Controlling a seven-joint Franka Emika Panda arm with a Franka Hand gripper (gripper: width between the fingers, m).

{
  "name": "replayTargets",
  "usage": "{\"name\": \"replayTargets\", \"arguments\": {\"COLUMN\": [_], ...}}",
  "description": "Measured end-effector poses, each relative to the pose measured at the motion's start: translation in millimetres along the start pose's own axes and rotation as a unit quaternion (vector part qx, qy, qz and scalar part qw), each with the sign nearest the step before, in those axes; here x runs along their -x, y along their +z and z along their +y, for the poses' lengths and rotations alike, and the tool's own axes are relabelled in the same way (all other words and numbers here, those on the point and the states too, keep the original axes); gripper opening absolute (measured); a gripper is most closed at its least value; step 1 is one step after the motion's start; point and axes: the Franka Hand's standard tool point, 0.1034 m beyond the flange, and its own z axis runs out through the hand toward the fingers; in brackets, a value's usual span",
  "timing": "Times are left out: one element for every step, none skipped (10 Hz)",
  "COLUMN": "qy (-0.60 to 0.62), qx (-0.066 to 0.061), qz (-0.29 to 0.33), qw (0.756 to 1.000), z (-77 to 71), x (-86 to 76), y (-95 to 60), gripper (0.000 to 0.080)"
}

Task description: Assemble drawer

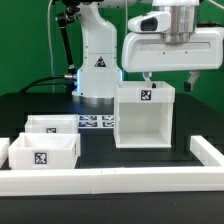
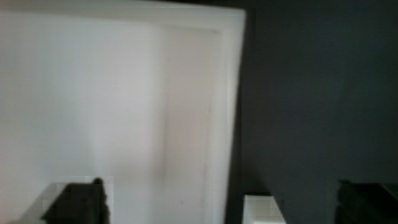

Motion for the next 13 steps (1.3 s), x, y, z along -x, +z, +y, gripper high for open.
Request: {"name": "replayTargets", "arguments": {"qy": [0.000, 0.001, 0.001, 0.001, 0.001, 0.001, 0.001, 0.001, 0.001, 0.001, 0.001, -0.008, -0.014], "qx": [0.000, 0.000, 0.000, 0.000, 0.000, 0.000, 0.000, 0.000, 0.000, 0.000, 0.000, -0.002, -0.007], "qz": [-0.002, -0.002, -0.002, -0.003, -0.003, -0.002, -0.003, -0.003, -0.003, -0.003, -0.003, -0.002, 0.001], "qw": [1.000, 1.000, 1.000, 1.000, 1.000, 1.000, 1.000, 1.000, 1.000, 1.000, 1.000, 1.000, 1.000], "z": [0.4, 1.2, 1.1, 1.0, 1.1, 1.0, 0.9, 0.9, 0.9, 0.9, 0.9, 2.6, 8.1], "x": [0.9, 0.8, 0.9, 0.9, 0.9, 0.7, 0.8, 0.8, 0.8, 0.8, 0.8, -1.5, -10.1], "y": [2.0, 2.0, 2.2, 2.3, 2.3, 2.3, 2.4, 2.3, 2.3, 2.3, 2.4, 2.3, 1.8], "gripper": [0.0526, 0.0391, 0.0391, 0.0210, 0.0082, 0.0082, 0.0036, 0.0036, 0.0036, 0.0036, 0.0036, 0.0036, 0.0037]}}
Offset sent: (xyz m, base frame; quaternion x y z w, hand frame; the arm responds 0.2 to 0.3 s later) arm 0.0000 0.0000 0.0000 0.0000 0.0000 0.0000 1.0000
